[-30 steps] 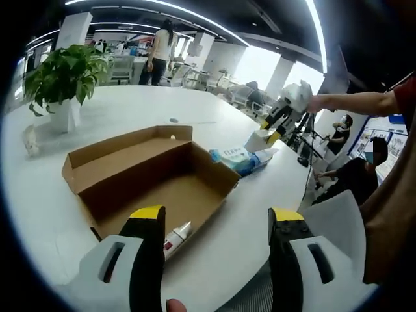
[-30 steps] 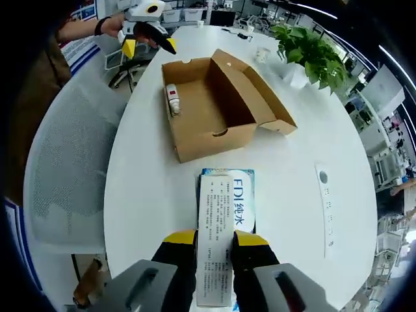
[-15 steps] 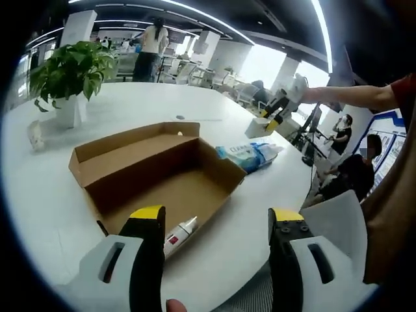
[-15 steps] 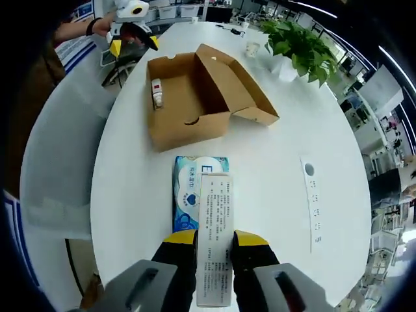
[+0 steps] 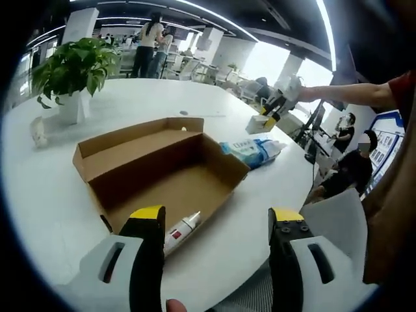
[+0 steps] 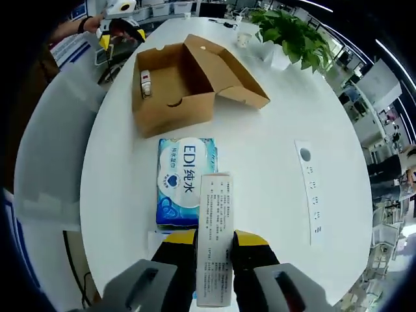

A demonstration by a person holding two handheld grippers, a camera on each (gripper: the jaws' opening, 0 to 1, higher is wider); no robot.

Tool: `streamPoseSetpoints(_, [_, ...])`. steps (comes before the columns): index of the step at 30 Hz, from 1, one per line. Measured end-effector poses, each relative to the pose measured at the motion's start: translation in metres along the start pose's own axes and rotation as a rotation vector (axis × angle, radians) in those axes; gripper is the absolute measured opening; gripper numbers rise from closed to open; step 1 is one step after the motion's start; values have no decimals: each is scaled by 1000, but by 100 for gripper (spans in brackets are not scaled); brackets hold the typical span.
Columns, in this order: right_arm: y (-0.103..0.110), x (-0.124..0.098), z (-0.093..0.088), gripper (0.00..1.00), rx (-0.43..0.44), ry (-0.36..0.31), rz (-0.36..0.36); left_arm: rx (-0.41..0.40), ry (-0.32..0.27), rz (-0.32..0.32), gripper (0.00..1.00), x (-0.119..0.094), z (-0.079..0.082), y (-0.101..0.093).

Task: Operate the shoe box by opening the lid, removing the specified soft item, and placing it in the target area until the item is outside and the box remains undamaged.

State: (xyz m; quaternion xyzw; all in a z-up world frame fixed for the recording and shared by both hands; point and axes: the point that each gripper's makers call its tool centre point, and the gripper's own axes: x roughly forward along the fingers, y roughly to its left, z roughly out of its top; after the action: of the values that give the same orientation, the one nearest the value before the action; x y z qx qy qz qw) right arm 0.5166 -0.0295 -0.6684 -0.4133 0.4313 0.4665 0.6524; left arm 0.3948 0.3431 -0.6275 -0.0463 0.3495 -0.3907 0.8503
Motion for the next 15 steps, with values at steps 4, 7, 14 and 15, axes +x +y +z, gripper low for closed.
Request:
streamPoseSetpoints(4, [-3, 6, -9, 16, 12, 5, 3, 1, 7, 2, 64, 1, 0, 1])
streamPoseSetpoints(7, [-6, 12, -18, 16, 12, 20, 0, -2, 10, 4, 64, 1, 0, 1])
streamPoseSetpoints(14, [-12, 24, -35, 16, 28, 35, -1, 2, 12, 1, 65, 2, 0, -2])
streamPoseSetpoints(15, [-13, 25, -37, 16, 29, 38, -2, 5, 12, 1, 65, 1, 0, -3])
